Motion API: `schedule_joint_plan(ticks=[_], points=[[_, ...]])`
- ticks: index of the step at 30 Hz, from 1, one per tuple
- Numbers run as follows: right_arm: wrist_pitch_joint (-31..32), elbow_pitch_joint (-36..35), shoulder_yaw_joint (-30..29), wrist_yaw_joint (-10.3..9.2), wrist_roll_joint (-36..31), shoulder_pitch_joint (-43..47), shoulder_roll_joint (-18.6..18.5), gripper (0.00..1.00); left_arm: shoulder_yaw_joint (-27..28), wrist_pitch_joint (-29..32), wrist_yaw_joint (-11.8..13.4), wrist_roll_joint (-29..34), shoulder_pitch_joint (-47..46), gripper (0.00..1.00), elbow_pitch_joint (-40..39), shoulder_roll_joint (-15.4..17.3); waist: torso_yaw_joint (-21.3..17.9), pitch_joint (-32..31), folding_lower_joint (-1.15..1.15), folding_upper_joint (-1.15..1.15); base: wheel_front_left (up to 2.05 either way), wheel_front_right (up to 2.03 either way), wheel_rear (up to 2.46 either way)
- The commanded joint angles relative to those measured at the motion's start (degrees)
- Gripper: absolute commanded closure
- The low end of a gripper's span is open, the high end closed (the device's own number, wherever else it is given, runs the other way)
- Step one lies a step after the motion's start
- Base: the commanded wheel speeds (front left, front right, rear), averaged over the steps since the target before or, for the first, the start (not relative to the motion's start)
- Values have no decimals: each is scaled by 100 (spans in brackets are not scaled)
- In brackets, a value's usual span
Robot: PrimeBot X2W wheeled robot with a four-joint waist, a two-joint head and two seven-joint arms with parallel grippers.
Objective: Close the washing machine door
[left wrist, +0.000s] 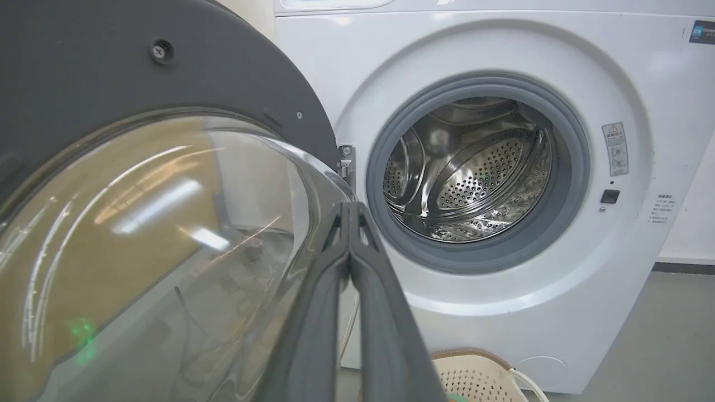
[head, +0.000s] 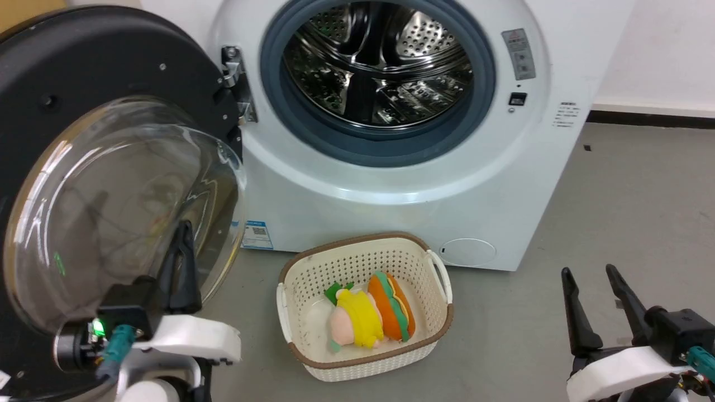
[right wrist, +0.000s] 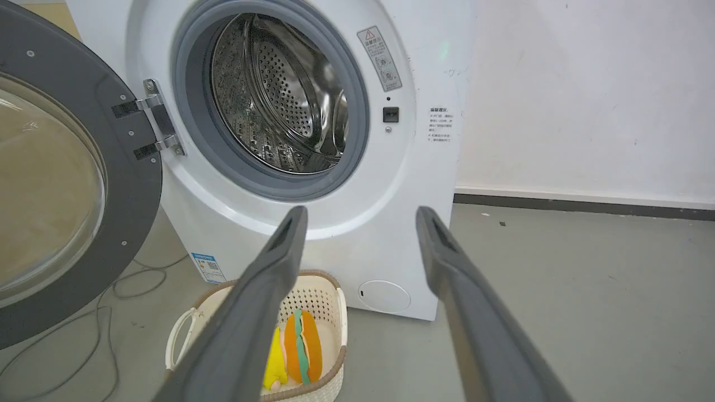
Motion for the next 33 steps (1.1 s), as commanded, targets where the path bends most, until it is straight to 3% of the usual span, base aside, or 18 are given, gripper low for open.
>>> schedule_joint_plan(ticks=[1, 19, 33], points=[[-79, 8, -30, 16, 91, -74, 6, 0, 72, -64, -40, -63, -161, 100, -97, 25, 76, 18, 0, 0, 0, 0, 0], [-293, 66, -221, 21, 337, -121, 9, 0, 1008, -279, -571, -672, -1144, 100, -527, 119, 763, 142, 0, 0, 0, 0, 0], [-460, 129, -416, 24, 526, -146, 11, 0, 1633, -381, -704, -1349, -2105, 100, -296, 846, 1279, 258, 0, 0, 0, 0, 0]])
